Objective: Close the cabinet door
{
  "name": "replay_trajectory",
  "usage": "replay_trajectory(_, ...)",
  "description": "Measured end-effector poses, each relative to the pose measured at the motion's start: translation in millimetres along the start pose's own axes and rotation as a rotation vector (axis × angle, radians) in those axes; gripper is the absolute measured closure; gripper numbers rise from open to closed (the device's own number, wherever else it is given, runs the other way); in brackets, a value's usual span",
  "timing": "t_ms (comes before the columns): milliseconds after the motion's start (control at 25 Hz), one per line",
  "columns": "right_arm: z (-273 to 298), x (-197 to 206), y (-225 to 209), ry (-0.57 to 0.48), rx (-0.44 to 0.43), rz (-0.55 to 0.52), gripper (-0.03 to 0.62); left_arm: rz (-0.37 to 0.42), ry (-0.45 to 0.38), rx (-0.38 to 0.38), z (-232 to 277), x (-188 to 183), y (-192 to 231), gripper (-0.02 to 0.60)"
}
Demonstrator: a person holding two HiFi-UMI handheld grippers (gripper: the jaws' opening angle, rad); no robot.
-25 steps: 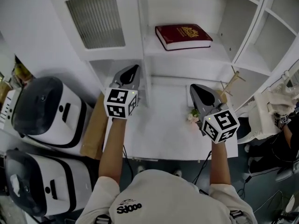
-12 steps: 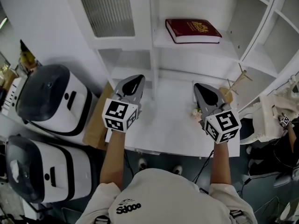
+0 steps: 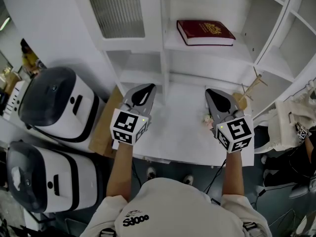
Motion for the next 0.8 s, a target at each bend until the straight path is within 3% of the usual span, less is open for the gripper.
replay_trajectory(800,0.5,-2.3,9.7,-0.003,-0.022,0.003,0.594,0.006,0.027,0.027,-5.6,2.6,-8.3,0.566)
Point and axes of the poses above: the fingertips, and each gripper's own axes: z forward along the fingers, y to its left, x out of its underside, the point moved 3 cm from there along -z, backward along the fingers, and after that the axes turned 14 degrees about -x, right-handed, at the moved point
